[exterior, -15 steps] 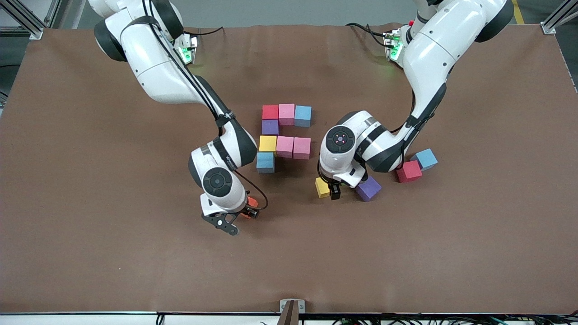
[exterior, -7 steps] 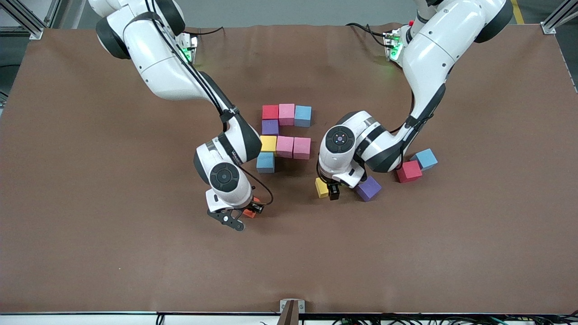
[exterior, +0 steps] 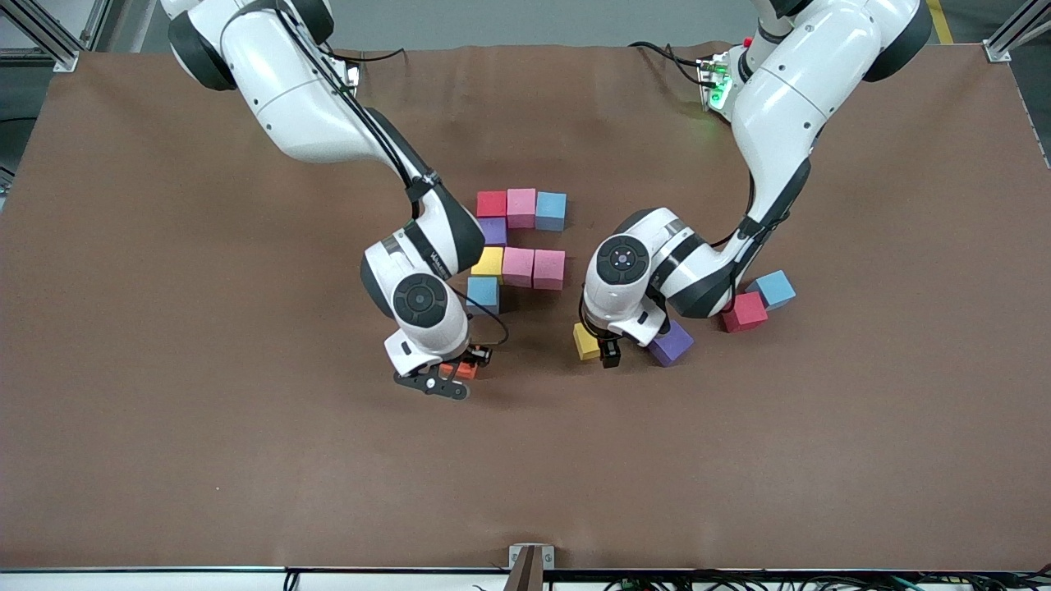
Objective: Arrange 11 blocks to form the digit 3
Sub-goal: 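Carry the orange cube with the right gripper while the left gripper carries yellow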
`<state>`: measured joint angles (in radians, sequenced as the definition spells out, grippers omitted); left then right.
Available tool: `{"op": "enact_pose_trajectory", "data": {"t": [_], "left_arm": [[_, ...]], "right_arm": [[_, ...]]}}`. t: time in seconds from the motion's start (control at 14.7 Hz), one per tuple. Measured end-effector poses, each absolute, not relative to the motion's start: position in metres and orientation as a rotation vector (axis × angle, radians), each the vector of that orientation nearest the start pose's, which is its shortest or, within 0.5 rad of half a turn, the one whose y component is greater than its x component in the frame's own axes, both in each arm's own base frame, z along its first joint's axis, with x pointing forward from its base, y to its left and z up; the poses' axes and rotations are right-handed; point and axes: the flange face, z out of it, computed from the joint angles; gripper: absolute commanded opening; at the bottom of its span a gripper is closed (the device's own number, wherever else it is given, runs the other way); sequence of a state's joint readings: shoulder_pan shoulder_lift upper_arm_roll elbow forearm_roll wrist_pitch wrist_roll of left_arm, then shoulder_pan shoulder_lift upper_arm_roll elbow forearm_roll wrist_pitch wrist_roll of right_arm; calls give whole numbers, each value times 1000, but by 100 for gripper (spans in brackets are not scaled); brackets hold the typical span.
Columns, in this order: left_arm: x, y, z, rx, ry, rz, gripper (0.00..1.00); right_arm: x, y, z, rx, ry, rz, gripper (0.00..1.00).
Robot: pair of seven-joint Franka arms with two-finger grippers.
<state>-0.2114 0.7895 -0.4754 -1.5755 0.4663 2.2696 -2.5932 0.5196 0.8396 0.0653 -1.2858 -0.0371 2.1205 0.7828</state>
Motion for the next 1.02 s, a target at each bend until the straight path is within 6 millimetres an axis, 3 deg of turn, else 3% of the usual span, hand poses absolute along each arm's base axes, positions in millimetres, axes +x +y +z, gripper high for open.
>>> {"op": "enact_pose_trajectory", "data": {"t": [0.2,0.34,0.48,0.82,1.02], "left_arm": [[576,-396,210,2032,2376,32,72],[575,-396,209,2034,2375,31,47],[575,-397,207,2036,2375,29,30],[581,-398,213,2036,2337,29,26],[597,-399,232,2022,2289,41,26]], "right_arm": [[625,407,250,-3120,83,24,3],[624,406,249,-3122,39,30,3],[622,406,245,-3125,27,40,3],[605,406,221,-3107,8,20,3],[593,402,219,-3108,8,23,3]]}}
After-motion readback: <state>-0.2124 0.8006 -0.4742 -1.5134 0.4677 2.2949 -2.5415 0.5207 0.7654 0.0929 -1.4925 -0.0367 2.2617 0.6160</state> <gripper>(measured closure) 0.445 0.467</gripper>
